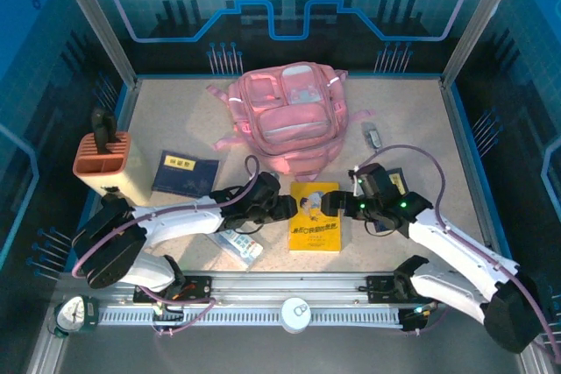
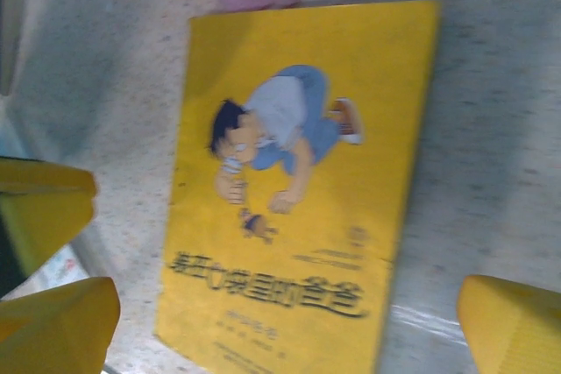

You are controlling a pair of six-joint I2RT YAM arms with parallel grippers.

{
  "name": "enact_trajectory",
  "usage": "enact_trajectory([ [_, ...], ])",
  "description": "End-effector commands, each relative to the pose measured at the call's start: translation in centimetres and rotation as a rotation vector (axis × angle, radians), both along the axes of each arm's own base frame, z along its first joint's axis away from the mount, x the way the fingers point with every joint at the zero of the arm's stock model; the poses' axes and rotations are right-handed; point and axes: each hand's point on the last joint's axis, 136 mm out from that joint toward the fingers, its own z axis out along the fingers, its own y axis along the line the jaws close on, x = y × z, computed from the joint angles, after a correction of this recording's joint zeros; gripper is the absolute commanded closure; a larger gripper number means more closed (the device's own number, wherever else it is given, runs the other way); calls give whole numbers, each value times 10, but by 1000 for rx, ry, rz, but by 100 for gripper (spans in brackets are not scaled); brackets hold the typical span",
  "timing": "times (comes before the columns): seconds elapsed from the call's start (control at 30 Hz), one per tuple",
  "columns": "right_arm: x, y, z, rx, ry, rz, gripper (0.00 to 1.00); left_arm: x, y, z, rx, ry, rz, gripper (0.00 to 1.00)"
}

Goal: Pack books, pencil case, and school supplies into a backpack

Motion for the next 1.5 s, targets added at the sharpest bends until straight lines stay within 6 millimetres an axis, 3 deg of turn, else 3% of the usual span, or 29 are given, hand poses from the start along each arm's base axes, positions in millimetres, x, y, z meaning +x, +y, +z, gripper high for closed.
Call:
enact_trajectory([
  [0.0, -21, -25, -26, -65, 116, -10, 0, 7, -7, 5, -22, -8, 43, 46],
  [0.23, -27, -21, -47, -13, 200, -5, 0, 1, -12, -9, -20, 28, 74, 48],
  [0.37, -26, -8, -47, 46, 220, 18, 10, 1, -21, -15, -20, 36, 50, 50],
  [0.67, -25, 9, -61, 109, 277, 40, 28, 2, -20, -31, 47, 49, 32, 57],
  [0.9, -27, 20, -69, 115, 303, 71, 35, 2, -25, -36, 51, 63, 14, 60],
  [1.23, -23, 32, -54, 154, 303, 125, 43, 1, -14, -48, 116, 73, 27, 62],
  [1.37, -24, 45, -39, 252, 281, 159, 47, 1, -14, -47, 114, 68, 23, 62],
  [1.47, -24, 44, -38, 254, 286, 154, 49, -1, -16, -50, 110, 80, 14, 62],
])
